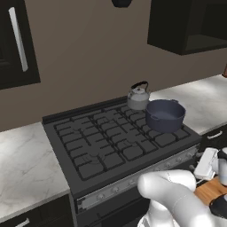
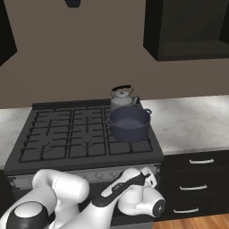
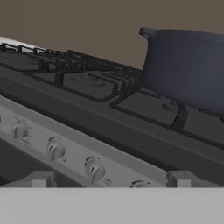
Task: Pick the kettle from the cabinet and place it on a stove burner. Then pick the pot from the counter and place it on another stove burner. Finally, turn both burners on.
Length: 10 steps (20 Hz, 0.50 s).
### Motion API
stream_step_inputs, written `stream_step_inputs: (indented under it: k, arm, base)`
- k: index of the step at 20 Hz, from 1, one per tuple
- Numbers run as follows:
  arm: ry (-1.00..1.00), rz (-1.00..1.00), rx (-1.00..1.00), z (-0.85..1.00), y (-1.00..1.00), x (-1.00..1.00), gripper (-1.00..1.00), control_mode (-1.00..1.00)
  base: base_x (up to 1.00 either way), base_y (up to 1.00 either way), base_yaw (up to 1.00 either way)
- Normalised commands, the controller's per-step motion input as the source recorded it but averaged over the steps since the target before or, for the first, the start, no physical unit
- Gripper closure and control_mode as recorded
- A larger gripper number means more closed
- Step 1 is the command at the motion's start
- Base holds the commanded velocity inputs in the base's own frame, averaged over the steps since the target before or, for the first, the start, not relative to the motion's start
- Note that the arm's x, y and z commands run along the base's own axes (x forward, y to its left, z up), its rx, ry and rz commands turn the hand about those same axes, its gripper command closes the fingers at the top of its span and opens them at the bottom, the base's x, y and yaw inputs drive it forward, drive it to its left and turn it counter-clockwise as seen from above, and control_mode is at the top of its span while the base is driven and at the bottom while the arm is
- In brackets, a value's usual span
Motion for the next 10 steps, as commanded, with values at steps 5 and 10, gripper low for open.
stream_step_inputs:
  k: [5,10]
  arm:
    - [0.00,-0.10,0.07,-0.21,0.00,0.17,-1.00,-1.00]
    - [0.00,-0.12,0.04,-0.17,0.00,0.20,-1.00,-1.00]
  base:
    - [0.00,0.00,0.00]
    - [0.00,0.00,0.00]
